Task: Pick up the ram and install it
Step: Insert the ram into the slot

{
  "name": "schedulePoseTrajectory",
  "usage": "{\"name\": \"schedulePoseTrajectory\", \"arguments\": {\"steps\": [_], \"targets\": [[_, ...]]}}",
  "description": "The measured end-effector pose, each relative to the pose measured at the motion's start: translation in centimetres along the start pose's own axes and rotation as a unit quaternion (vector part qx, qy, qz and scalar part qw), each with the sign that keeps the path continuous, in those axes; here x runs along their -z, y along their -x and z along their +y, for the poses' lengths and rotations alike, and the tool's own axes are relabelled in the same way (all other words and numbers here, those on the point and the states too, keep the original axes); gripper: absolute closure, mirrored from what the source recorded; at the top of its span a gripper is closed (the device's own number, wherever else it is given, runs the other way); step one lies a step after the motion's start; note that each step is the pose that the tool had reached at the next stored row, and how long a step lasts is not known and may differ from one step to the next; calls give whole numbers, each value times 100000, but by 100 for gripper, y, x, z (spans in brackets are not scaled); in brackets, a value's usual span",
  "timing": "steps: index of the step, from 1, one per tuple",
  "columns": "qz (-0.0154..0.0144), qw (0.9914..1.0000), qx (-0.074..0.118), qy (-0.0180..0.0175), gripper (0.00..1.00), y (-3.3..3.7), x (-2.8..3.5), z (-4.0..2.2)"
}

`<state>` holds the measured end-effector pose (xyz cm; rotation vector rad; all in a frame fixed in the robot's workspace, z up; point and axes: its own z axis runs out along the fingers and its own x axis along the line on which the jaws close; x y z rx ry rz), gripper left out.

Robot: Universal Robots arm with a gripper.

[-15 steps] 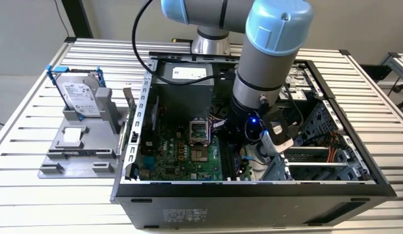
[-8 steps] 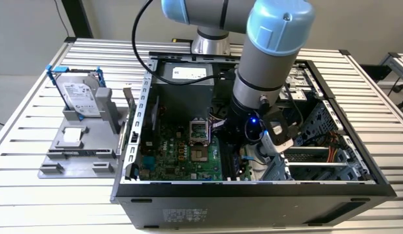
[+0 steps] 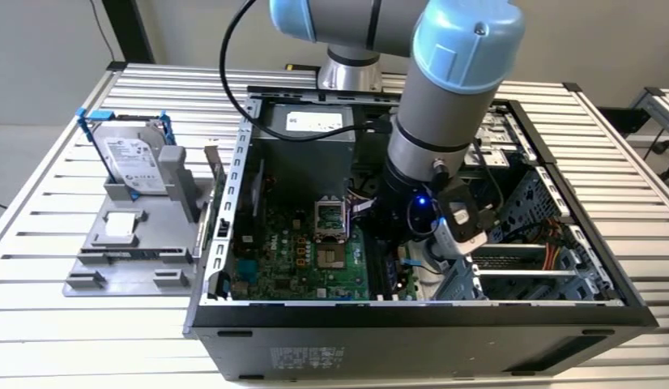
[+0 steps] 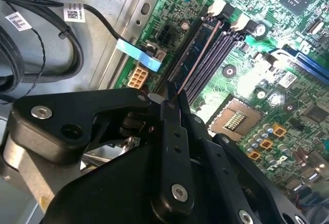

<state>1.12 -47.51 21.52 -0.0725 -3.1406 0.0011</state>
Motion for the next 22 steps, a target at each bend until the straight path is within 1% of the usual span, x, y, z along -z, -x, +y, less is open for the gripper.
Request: {"name": "schedulePoseTrajectory", "arguments": {"steps": [3,7,16,22], "targets": [[-1,100000,0,-11,100,24,0,0],[-10,100000,3,-16,100,21,-1,-1],[-7,100000,5,-18,100,19,-40,-1],[-5,100000,0,-30,100,18,-39,-2]]}}
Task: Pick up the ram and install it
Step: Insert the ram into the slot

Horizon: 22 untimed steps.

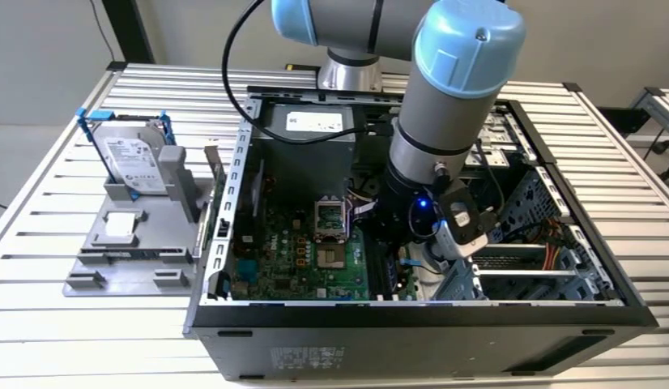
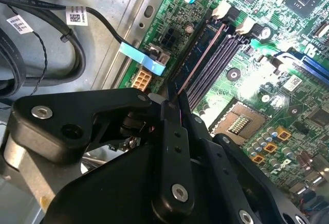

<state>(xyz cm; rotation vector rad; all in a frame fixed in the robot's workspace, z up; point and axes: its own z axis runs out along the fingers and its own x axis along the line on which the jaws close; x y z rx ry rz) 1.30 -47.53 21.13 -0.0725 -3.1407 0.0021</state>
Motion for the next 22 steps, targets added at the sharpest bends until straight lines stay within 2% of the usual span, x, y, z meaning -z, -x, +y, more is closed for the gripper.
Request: {"name": "schedulePoseTrajectory", "arguments": {"steps": [5,6,8,9,18,22], "targets": [[8,100000,-6,-12,100,0,0,0],[4,100000,-9,-6,0,-1,-1,-1],[-1,100000,-8,5,0,0,-1,0],[42,100000,-51,17,0,0,19,0],[83,100000,-149,-12,0,2,428,-1],[85,100000,-148,-16,0,2,442,0]]}}
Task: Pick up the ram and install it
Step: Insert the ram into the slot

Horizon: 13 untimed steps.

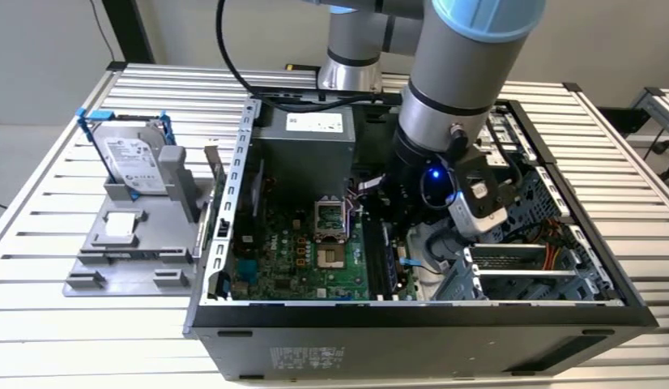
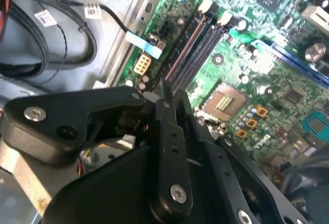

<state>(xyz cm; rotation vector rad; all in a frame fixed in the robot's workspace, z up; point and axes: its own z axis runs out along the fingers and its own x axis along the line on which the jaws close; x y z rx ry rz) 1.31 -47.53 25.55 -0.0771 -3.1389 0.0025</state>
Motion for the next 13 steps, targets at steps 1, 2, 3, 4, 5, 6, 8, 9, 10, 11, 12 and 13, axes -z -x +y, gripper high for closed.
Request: {"name": "schedulePoseTrajectory", "arguments": {"steps": [1,2,3,4,5,6,8,9,10,11,12,13], "targets": [[-1,100000,-1,-2,0,0,0,0],[2,100000,1,-8,0,0,1,0],[0,100000,1,-5,100,0,1,0],[2,100000,0,-11,100,0,1,0],[2,100000,-1,-8,100,0,1,0],[2,100000,0,-10,100,0,1,0],[1,100000,0,-11,100,0,1,0],[1,100000,-1,-9,100,0,1,0],[1,100000,2,-7,100,0,1,1],[2,100000,0,-8,100,0,1,1],[2,100000,0,-9,100,0,1,1],[0,100000,1,-6,100,0,1,1]]}}
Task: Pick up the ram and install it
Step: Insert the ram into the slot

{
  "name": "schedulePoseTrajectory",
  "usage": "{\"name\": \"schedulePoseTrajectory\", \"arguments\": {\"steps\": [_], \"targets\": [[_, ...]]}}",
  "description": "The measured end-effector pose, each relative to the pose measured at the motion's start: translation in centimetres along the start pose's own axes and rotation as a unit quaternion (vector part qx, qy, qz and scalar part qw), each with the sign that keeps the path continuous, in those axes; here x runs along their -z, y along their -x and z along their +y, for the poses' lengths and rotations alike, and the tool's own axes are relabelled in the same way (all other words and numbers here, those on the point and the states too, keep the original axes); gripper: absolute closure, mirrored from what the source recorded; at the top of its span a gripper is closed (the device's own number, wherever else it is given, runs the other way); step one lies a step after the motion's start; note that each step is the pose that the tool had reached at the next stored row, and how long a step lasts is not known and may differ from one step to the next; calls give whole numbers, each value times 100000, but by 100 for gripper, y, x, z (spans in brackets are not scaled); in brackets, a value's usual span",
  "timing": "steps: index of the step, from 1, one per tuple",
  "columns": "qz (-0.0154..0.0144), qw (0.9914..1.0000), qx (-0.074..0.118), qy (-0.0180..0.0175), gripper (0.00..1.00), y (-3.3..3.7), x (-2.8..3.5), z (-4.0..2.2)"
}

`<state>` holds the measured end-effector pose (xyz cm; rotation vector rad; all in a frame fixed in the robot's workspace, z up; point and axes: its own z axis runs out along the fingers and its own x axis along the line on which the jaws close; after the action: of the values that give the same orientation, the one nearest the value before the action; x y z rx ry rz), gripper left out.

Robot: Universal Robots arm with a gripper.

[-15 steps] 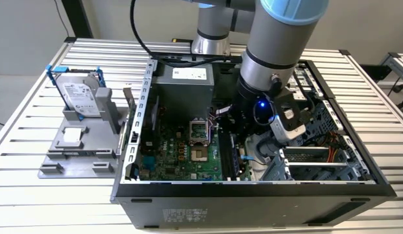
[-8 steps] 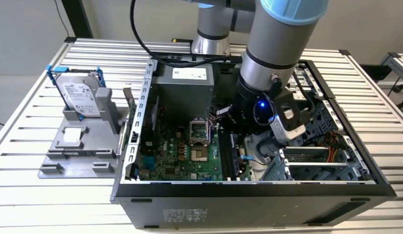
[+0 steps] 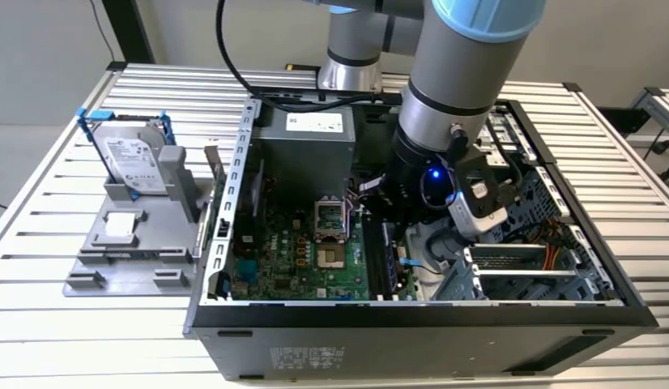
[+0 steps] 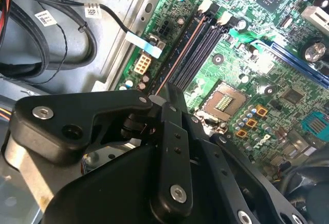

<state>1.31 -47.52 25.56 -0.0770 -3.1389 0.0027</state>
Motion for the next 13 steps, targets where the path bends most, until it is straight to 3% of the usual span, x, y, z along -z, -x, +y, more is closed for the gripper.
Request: {"name": "schedulePoseTrajectory", "arguments": {"steps": [9,13], "targets": [[1,100000,35,-2,100,0,0,1],[-4,99967,2575,-4,100,0,1,1]]}}
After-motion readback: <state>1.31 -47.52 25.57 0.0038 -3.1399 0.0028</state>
